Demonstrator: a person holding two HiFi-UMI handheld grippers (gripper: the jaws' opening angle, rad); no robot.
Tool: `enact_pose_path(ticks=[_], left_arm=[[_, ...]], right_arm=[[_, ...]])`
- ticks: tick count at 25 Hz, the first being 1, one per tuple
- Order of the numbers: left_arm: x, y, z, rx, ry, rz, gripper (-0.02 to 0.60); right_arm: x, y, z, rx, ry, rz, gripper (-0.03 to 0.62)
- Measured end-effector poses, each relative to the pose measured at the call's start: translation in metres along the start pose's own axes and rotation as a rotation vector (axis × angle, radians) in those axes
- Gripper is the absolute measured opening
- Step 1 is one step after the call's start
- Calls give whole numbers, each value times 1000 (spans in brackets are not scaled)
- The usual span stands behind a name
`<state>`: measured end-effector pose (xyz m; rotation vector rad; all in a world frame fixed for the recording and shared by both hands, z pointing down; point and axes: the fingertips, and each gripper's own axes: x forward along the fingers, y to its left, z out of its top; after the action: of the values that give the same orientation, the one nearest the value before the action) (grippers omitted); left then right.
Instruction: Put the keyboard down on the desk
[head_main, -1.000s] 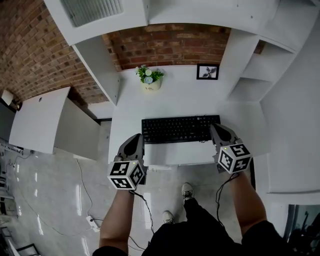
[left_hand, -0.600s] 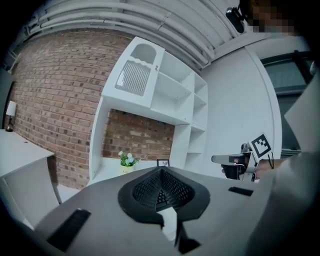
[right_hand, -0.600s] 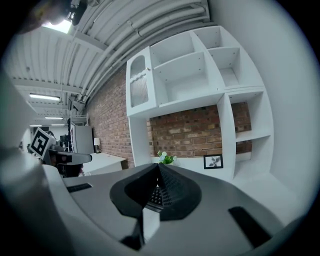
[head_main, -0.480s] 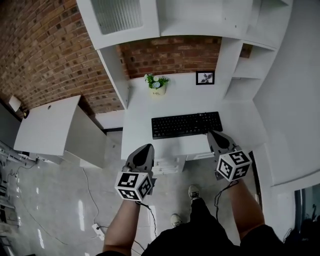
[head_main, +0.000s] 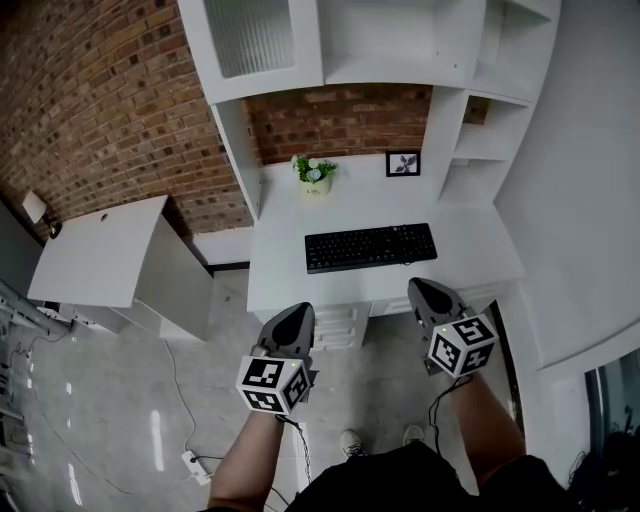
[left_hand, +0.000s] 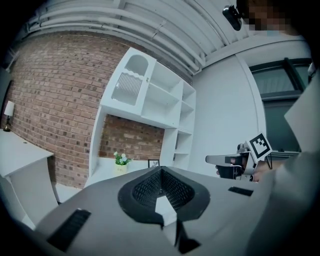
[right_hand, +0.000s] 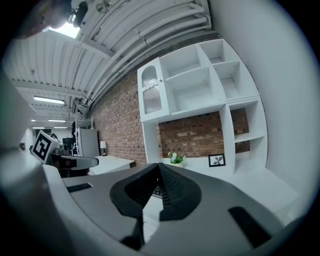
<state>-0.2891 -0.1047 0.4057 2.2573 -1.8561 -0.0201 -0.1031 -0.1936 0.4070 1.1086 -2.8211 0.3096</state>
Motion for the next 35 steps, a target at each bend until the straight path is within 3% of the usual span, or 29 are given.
enact_pose_path(ticks=[7, 25, 35], left_arm=[[-27, -38, -7, -21, -9, 24, 17], [-68, -218, -43, -11, 2, 62, 17], [-88, -281, -63, 14, -2, 90, 17]], right_arm=[[-46, 7, -3, -12, 8, 34, 17], [-205, -33, -10, 6, -23, 155, 17], [-266, -45, -22, 2, -19, 197, 17]])
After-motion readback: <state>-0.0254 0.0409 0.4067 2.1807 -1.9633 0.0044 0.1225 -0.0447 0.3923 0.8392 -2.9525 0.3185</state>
